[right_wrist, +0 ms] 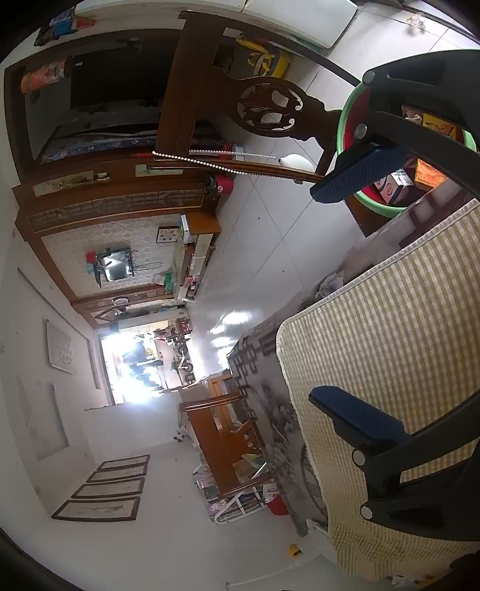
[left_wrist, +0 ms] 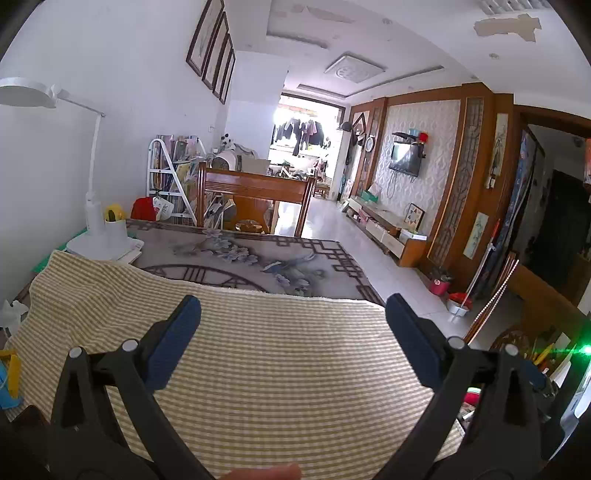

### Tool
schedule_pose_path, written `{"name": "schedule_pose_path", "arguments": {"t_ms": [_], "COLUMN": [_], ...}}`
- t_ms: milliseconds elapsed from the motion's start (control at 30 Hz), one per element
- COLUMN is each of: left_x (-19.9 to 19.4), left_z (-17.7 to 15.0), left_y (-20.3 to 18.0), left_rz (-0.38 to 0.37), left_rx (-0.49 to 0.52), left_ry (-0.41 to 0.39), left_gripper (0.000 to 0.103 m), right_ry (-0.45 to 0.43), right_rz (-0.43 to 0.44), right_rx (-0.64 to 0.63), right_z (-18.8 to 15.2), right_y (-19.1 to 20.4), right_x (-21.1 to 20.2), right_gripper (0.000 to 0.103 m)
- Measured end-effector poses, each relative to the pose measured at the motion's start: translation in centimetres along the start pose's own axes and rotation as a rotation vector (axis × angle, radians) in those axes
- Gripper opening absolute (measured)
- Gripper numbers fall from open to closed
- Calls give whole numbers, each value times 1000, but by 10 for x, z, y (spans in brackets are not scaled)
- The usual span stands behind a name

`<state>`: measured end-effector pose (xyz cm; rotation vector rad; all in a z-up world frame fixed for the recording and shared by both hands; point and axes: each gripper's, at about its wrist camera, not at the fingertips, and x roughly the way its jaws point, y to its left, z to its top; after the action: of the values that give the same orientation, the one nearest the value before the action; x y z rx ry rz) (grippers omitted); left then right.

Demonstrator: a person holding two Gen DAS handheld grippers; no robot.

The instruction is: Collect trash

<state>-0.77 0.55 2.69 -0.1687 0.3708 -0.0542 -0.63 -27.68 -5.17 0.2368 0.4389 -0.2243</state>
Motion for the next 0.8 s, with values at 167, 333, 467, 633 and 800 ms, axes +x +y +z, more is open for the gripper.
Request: {"name": "schedule_pose_path", "arguments": {"t_ms": [167,333,467,633,800], "left_x": [1,0,1,2,3], "left_z": [-1,-2,-5,-5,-6], "left_y": [1,1,3,3,5], "left_rz": [0,1,-1,-1,-2], "left_rx": [1,1,2,5,7], "left_ry": [6,9,14,19,23], "left_gripper": [98,98,98,98,98], "right_ry": [3,9,14,17,25], "right_rz": [1,3,3,3,6], "right_rx": [-8,-16,-18,-20,-30], "right_z": [-1,-1,-2,-2,-4], "right_y": [1,1,2,2,3], "right_x": [0,2,2,3,4], "right_gripper": [96,96,96,96,96]}}
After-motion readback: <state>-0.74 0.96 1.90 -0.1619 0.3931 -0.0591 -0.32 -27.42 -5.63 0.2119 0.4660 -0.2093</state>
